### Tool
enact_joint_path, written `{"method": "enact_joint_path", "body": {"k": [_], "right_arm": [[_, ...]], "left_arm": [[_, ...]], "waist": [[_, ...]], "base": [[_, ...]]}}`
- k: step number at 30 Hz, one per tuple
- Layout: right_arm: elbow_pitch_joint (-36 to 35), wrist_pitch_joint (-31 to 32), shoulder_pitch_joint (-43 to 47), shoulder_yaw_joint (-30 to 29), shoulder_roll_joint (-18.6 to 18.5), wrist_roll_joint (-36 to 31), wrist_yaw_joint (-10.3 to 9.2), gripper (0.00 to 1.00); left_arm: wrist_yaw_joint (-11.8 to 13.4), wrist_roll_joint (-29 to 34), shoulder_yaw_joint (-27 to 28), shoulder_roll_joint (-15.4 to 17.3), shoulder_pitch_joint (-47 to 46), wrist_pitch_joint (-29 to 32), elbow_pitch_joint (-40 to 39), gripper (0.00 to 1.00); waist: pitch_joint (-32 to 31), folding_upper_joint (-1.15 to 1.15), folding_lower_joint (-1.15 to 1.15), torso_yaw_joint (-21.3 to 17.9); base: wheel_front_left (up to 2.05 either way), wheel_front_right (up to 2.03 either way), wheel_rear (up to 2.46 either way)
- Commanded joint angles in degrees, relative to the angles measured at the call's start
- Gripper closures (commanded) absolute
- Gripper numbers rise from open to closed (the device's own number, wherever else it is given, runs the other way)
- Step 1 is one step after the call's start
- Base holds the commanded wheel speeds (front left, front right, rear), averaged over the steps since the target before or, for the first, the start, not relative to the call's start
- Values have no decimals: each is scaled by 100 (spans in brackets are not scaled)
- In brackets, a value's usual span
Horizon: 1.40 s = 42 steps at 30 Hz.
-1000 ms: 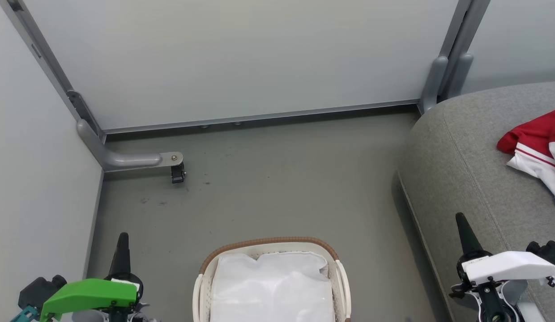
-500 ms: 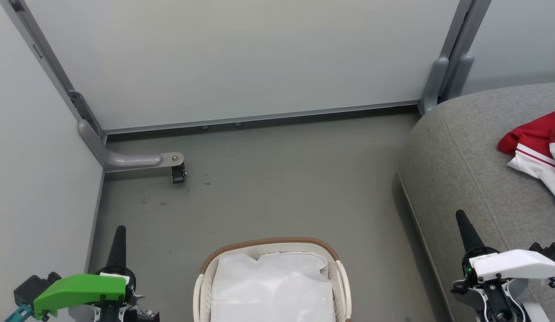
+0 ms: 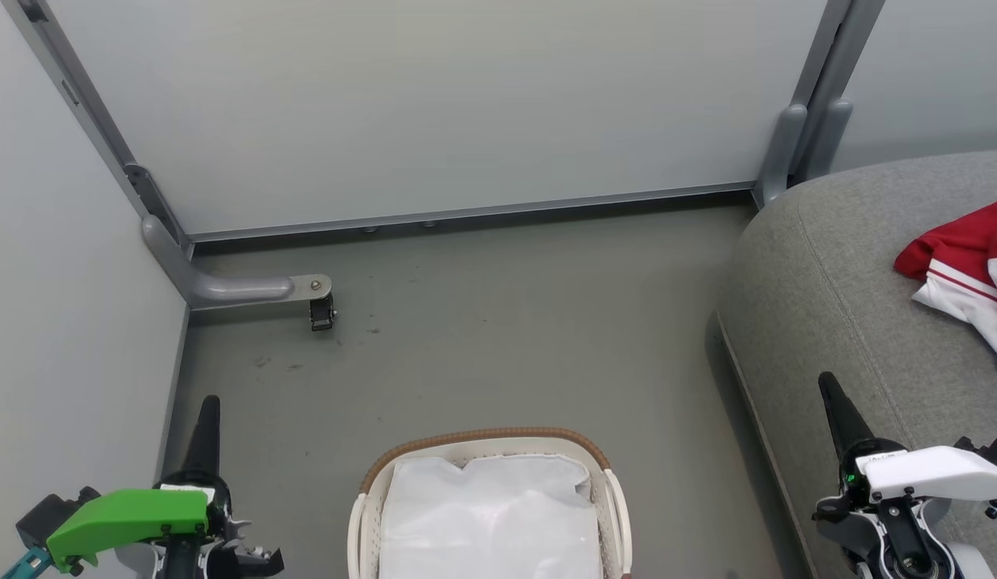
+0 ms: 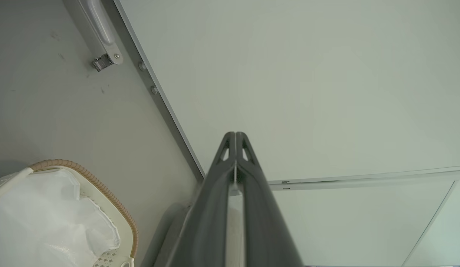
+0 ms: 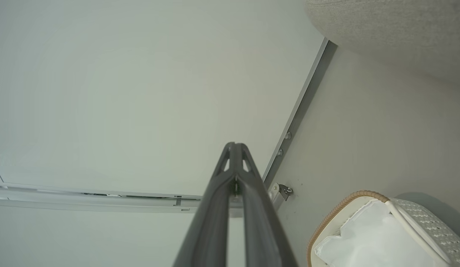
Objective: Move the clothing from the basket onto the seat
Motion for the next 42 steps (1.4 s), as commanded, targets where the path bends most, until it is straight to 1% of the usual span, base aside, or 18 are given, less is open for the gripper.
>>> {"method": "enact_joint_path", "body": {"k": [1, 29, 42], "right_arm": [[-55, 32, -81, -19, -36, 138, -4, 100], [-177, 323, -75, -67, -44, 1285, -4, 100], [-172, 320, -74, -66, -44, 1262, -3, 100]], "left_arm": [[-24, -113, 30, 28, -138, 36, -43, 100], [-67, -1156, 184, 34, -225, 330, -151, 100], [-66, -1138, 179, 33, -211, 326, -144, 100]], "waist": [[-1, 0, 0, 1], [-26, 0, 0, 25], [-26, 0, 0, 25]], "base": [[0, 0, 0], [0, 0, 0], [0, 0, 0]]}}
